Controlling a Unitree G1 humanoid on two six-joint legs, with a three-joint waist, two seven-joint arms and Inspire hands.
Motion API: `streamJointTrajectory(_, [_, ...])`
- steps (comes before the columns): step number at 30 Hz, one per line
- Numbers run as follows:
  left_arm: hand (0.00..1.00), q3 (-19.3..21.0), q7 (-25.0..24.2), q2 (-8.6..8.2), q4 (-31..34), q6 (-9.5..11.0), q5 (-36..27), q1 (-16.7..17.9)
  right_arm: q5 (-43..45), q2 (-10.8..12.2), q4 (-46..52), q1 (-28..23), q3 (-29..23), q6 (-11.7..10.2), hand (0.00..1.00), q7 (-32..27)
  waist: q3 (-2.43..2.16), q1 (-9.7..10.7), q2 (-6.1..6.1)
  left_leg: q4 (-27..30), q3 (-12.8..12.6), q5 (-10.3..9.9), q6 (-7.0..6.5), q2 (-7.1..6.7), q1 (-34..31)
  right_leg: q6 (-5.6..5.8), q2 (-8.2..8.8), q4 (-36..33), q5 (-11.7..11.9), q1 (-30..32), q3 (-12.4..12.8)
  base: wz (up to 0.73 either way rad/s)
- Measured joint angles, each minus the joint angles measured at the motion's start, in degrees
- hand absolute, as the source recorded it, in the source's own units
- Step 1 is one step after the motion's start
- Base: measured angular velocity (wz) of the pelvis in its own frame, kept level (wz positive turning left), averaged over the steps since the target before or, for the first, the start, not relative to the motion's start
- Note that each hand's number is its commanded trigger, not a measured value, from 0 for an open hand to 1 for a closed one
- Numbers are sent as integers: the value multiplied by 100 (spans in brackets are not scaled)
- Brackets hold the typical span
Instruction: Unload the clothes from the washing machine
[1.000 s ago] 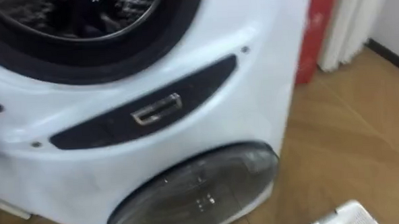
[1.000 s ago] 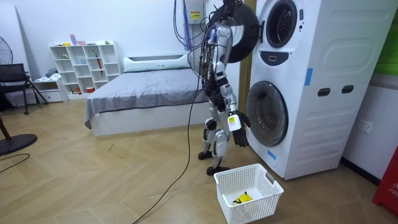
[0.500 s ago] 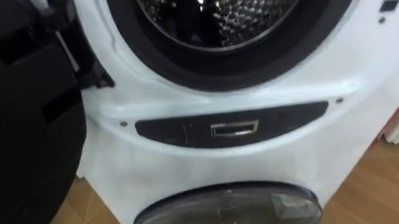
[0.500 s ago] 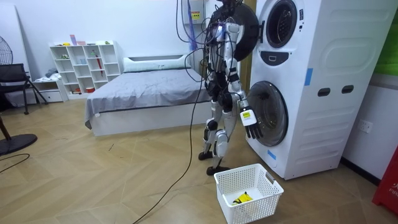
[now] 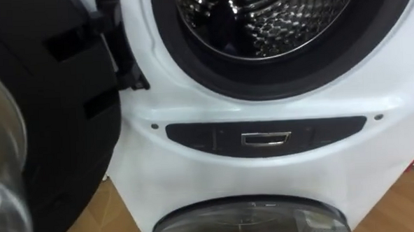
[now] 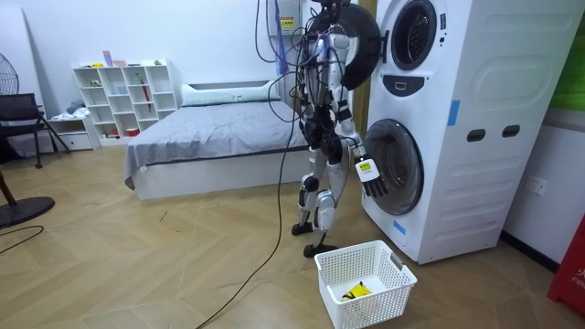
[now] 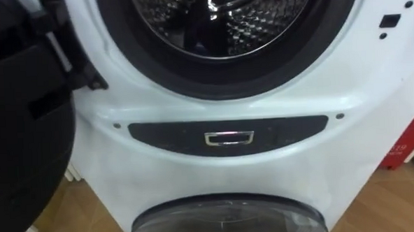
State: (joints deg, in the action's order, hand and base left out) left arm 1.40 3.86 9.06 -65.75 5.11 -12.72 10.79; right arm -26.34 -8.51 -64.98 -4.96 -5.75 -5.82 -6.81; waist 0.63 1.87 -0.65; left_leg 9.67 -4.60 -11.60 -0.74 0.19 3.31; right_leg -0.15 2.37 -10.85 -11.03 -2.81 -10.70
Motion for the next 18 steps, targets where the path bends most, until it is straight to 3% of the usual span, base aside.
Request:
streamJointTrajectory(1, [0,72,3,1,-6,-3,-6,-19,6,5,0,-10,3,45,0,36,24,-28,33,9,-4,0,-1,-5,39,16,-12,4,0,3,38,-6])
streamJointTrajectory(6, [0,112,2,9,-10,-25,-3,83,409,7,0,51,77,92,0,278,-10,-169,37,34,-111,-19,-9,31,133,16,-73,-14,16,-17,231,-17])
streamJointTrajectory(9, [0,206,1,-5,-9,-22,-7,59,597,6,4,74,299,92,0,464,-15,-230,50,250,-189,-147,40,120,107,-34,-135,-100,-9,-13,268,-13])
streamJointTrajectory(11, [0,225,4,-11,0,-14,-2,22,700,9,64,150,541,89,0,590,-23,-270,44,727,-197,-331,126,233,-99,-111,-207,-299,-94,102,272,-12])
streamJointTrajectory(13, [0,294,-29,-15,23,-9,25,-8,954,26,72,194,628,82,0,697,6,-347,61,1314,-168,-430,203,358,-406,-188,-306,-412,-122,201,315,-19])
streamJointTrajectory(15, [0,287,-108,-37,175,-4,116,-62,1145,28,69,215,676,64,0,720,-15,-378,83,1923,44,-451,239,465,-772,-292,-423,-387,-76,254,327,-14])
streamJointTrajectory(16, [0,297,-204,-55,188,2,115,-130,1274,16,67,256,650,33,0,712,-14,-380,47,2206,202,-475,279,543,-960,-379,-462,-371,-39,312,266,-11])
streamJointTrajectory(17, [0,295,-247,-54,212,8,116,-175,1365,-5,63,329,633,13,0,694,-14,-344,27,2463,207,-517,303,649,-1062,-464,-532,-375,-5,358,230,-16])
streamJointTrajectory(18, [0,292,-265,-72,216,8,116,-204,1410,-31,39,364,621,-32,0,686,13,-328,-36,2715,188,-564,310,713,-1104,-501,-584,-395,6,365,211,-30])
